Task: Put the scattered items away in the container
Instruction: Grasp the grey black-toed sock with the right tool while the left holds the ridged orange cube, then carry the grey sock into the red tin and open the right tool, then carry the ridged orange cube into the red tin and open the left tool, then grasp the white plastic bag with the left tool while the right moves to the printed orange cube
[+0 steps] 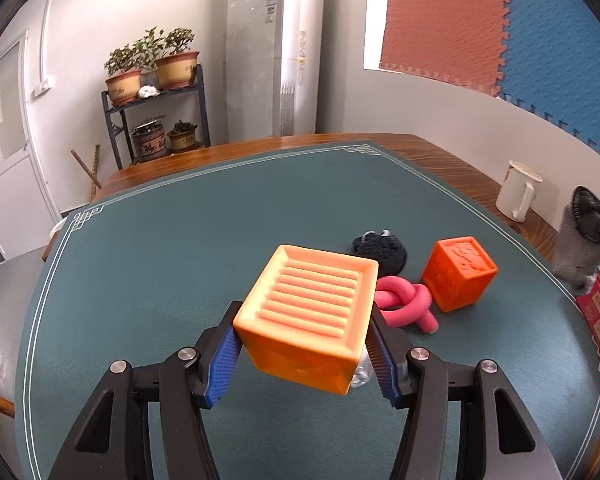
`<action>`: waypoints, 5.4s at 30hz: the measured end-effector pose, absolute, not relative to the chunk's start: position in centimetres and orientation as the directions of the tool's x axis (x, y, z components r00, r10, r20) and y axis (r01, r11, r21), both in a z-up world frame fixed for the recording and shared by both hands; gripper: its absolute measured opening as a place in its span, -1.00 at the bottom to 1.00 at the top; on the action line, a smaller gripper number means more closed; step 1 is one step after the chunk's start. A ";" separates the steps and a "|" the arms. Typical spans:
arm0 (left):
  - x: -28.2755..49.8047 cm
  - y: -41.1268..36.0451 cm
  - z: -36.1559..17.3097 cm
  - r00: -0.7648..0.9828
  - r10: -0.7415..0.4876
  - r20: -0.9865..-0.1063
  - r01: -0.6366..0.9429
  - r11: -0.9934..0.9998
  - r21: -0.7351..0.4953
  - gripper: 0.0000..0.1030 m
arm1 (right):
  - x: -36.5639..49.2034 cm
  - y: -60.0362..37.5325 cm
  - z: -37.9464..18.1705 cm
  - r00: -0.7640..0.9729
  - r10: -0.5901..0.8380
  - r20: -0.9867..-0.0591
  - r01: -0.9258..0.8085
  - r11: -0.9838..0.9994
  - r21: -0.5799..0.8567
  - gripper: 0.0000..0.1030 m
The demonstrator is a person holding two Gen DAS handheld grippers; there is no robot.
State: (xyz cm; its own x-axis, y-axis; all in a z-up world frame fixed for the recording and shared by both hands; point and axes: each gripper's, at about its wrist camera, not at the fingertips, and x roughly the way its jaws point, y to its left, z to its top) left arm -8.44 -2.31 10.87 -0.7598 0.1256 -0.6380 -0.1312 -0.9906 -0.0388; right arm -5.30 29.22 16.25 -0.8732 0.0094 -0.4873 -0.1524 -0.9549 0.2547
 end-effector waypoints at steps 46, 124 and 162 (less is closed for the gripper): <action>-2.3 8.4 11.9 -0.710 0.293 -0.640 -0.351 -0.936 -0.040 0.16 | 9.0 44.8 15.9 -0.795 0.362 -0.486 -0.537 -0.792 0.289 0.17; 0.3 34.3 15.2 -0.537 0.558 -0.633 -0.701 -0.713 -0.034 0.39 | 14.5 48.6 12.6 -0.787 0.374 -0.491 -0.557 -0.773 0.303 0.44; -10.3 0.4 9.1 -0.683 0.109 -0.723 0.014 -0.987 -0.162 0.44 | 2.2 30.1 12.1 -0.837 0.056 -0.544 -0.175 -0.970 0.170 0.55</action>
State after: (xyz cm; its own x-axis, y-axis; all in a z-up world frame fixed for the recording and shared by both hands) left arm -10.27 0.41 9.11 -0.6825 0.1093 -0.7226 0.0140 -0.9866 -0.1625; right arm 2.17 30.10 12.06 -0.8375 0.0560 -0.5436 -0.1753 -0.9697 0.1701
